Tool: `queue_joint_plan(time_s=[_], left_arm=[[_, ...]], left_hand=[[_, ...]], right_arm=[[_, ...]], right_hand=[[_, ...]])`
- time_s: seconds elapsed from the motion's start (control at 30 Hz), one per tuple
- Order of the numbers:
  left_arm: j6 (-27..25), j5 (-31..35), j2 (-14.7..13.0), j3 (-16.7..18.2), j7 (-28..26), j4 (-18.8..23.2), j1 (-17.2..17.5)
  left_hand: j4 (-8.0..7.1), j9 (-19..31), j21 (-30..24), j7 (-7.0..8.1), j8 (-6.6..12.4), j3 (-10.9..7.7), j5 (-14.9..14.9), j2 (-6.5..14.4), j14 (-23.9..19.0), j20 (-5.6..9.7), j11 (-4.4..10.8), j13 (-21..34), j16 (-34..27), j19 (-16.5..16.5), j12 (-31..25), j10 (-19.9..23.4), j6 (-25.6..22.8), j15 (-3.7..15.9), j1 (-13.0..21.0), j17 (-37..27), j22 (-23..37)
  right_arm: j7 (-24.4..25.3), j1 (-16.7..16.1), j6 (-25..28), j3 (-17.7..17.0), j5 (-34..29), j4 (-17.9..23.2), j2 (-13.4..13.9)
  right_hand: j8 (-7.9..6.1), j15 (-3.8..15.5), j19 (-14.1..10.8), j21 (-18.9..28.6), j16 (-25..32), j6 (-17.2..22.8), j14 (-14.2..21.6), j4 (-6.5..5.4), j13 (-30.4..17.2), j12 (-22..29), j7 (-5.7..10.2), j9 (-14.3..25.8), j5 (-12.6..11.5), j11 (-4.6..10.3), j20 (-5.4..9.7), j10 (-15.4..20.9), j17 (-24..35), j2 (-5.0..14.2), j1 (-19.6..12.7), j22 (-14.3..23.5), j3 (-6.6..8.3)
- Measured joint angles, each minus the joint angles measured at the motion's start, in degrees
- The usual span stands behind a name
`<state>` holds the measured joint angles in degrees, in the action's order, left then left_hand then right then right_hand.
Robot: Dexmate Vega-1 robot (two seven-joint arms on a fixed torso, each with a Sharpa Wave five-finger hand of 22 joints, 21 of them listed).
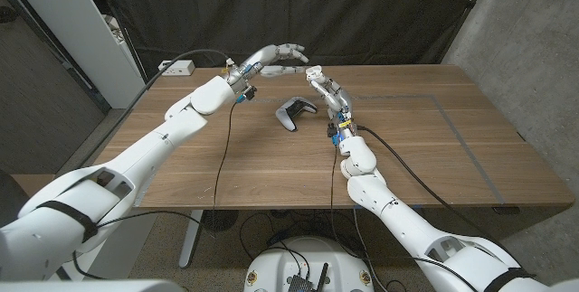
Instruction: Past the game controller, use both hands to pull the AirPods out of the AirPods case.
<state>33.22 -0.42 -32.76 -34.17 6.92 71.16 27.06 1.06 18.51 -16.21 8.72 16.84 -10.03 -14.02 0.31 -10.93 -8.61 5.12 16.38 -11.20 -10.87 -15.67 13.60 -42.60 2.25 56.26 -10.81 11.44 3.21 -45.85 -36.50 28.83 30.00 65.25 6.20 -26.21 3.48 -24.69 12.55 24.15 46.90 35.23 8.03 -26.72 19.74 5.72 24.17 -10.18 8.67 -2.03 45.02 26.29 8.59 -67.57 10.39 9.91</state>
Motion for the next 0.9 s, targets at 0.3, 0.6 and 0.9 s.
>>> queue_joint_plan(time_s=[0.3, 0.6, 0.9], left_arm=[[0.83, -0.17, 0.7, -0.87, 1.24, -2.34, -1.27], [0.89, 0.92, 0.95, -1.52, 1.32, -3.75, -2.23], [0.91, 3.57, 0.62, -2.09, -0.26, -3.88, -2.53]], left_hand=[[0.62, 0.53, 0.44, -0.11, 0.01, 0.0, -0.84, 0.16, 0.62, -0.08, 0.0, 0.26, 0.0, 0.54, 0.0, 0.0, -0.71, 0.01, 0.62, 0.0, 0.0], [0.79, 0.53, 0.44, 0.77, 0.31, -0.17, -1.27, 0.91, 0.61, -0.08, 0.61, 0.26, 0.0, 0.54, 0.0, -0.62, -1.59, 0.01, 1.82, -0.28, 0.01], [0.78, 0.43, 0.44, 2.02, 0.44, -0.17, -1.89, 1.51, 0.61, 0.14, 0.84, 0.53, 0.0, 0.31, -0.01, -0.4, -1.79, 0.01, 2.43, -0.28, 0.01]], right_arm=[[1.86, 0.91, -1.5, 0.33, -1.52, -1.75, -1.0], [1.82, 1.53, -2.42, 0.57, -1.63, -2.89, -1.59], [1.01, 1.62, -2.51, 0.75, -0.86, -3.05, -1.86]], right_hand=[[0.0, -0.31, 0.0, 0.0, 0.01, 0.01, 0.31, 0.0, 0.01, 0.0, 0.0, 0.0, 0.07, -0.2, 0.0, 0.2, 0.16, -0.08, -0.07, 0.0, 0.0], [0.0, -0.01, 0.0, 0.0, -0.21, 0.02, 0.61, -0.16, 0.01, 0.0, 0.01, 0.0, 0.22, -0.2, 0.0, 0.2, 0.16, -0.39, -0.37, 0.01, 0.16], [0.0, -0.11, 0.0, 0.0, -0.42, 0.02, 0.72, -0.23, 0.01, 0.0, 0.01, 0.0, 0.24, -0.2, 0.0, 0.2, 0.22, -0.36, -0.33, 0.0, 0.23]])
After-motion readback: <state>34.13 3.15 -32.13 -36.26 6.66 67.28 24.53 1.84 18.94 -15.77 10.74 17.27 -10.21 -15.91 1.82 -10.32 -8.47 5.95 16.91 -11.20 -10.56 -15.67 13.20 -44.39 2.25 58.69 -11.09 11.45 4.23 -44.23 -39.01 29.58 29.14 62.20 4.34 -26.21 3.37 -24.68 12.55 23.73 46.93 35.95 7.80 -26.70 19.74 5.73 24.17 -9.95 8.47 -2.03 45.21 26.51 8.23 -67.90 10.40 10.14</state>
